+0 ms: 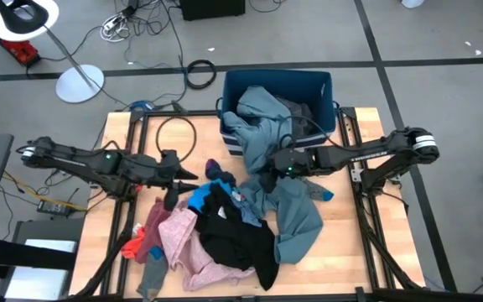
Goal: Sort clothes
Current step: Put the gray pants into the blue bin
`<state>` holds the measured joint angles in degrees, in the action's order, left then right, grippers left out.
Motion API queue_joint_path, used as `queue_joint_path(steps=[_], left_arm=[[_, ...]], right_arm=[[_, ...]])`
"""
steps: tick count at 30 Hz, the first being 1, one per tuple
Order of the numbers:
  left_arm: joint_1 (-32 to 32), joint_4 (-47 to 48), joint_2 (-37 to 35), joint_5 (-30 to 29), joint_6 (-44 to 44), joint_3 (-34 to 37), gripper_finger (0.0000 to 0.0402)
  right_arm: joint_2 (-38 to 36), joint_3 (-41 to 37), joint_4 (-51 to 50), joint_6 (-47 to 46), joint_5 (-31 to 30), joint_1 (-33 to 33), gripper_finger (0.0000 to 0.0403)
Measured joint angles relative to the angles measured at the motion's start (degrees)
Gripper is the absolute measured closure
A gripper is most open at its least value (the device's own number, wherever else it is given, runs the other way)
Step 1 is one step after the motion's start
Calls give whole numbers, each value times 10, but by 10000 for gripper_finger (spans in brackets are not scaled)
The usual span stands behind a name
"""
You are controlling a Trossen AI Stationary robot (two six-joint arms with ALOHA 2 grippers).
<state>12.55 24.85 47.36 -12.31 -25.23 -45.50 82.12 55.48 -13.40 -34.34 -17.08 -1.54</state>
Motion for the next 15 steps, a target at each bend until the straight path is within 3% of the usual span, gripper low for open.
queue_joint_path(steps=[5,11,15], left_arm=[[0,30,-43,-7,18,0,239],[0,45,-55,-14,41,10,239],[0,-3,-55,-25,37,67,239]], right_arm=[[-1,0,16,6,4,1,376],[-44,23,5,22,4,-19,397],[-65,97,-58,54,-29,-36,399]])
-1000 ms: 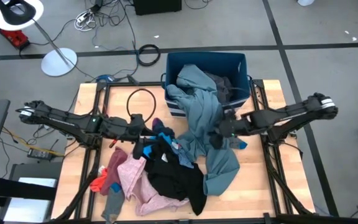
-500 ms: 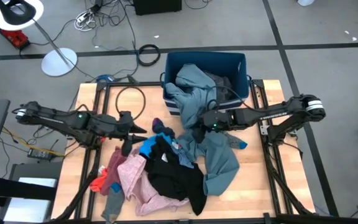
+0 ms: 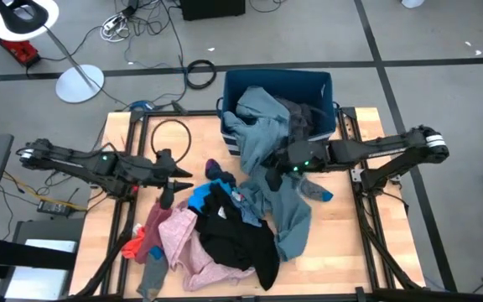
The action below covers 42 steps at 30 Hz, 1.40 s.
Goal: Sort clothes
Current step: Put the gray pants into the blue bin
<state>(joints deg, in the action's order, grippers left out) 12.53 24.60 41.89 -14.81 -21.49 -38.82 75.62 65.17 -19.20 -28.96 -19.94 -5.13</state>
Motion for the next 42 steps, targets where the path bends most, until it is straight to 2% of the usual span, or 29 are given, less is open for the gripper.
queue_joint_path(steps=[8,15,18,21,25,28,34,37,42], left_arm=[[0,-210,-11,6,-1,128,239],[0,-271,-15,27,-17,171,239],[0,-292,-15,40,-17,176,239],[0,-298,-15,45,-17,176,239],[0,-301,-15,46,-17,176,239],[0,-307,-15,55,-18,176,238],[0,-309,-15,66,-18,176,238],[0,-309,-15,66,-18,176,238],[0,-309,-15,66,-18,176,238]], right_arm=[[19,234,-148,113,-64,-2,401],[34,401,-137,263,-122,47,402],[39,456,-104,327,-137,88,402],[39,491,-110,340,-137,137,402],[40,492,-196,332,-137,194,402],[56,491,-285,297,-121,227,402],[101,491,-425,210,-47,280,402],[130,491,-486,150,17,312,402],[187,491,-545,103,114,351,402]])
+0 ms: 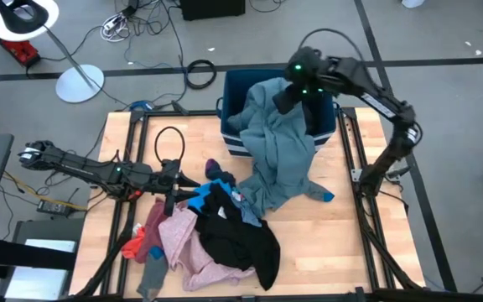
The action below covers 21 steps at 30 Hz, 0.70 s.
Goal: Sort clothes
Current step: Put the gray pants into the blue bin
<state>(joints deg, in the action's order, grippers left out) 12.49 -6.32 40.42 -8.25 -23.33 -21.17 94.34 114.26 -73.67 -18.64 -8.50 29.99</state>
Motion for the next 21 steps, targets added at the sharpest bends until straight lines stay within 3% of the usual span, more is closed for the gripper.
queue_joint_path(steps=[6,11,16,21], left_arm=[[0,-1,0,0,-2,0,238],[0,2,0,2,-9,0,238],[0,3,0,9,-9,0,239],[0,3,0,9,-9,0,239]], right_arm=[[73,0,-22,-13,16,16,390],[106,0,-23,3,16,21,348],[91,0,-23,9,19,28,289],[31,0,-23,18,21,28,233]])
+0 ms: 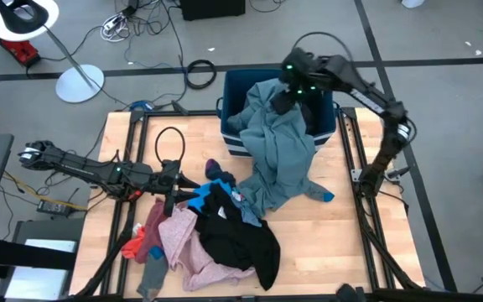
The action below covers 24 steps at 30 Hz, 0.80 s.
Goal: Sort clothes
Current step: Put the gray pants into the blue bin
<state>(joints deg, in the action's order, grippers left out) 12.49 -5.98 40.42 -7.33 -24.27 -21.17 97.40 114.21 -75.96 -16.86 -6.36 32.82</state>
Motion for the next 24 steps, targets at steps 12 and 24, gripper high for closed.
queue_joint_path(steps=[12,24], left_arm=[[0,-1,0,1,0,0,239],[0,-1,0,0,0,0,239]], right_arm=[[-167,0,-68,-94,21,-67,149],[-262,-171,-73,-379,-105,-363,159]])
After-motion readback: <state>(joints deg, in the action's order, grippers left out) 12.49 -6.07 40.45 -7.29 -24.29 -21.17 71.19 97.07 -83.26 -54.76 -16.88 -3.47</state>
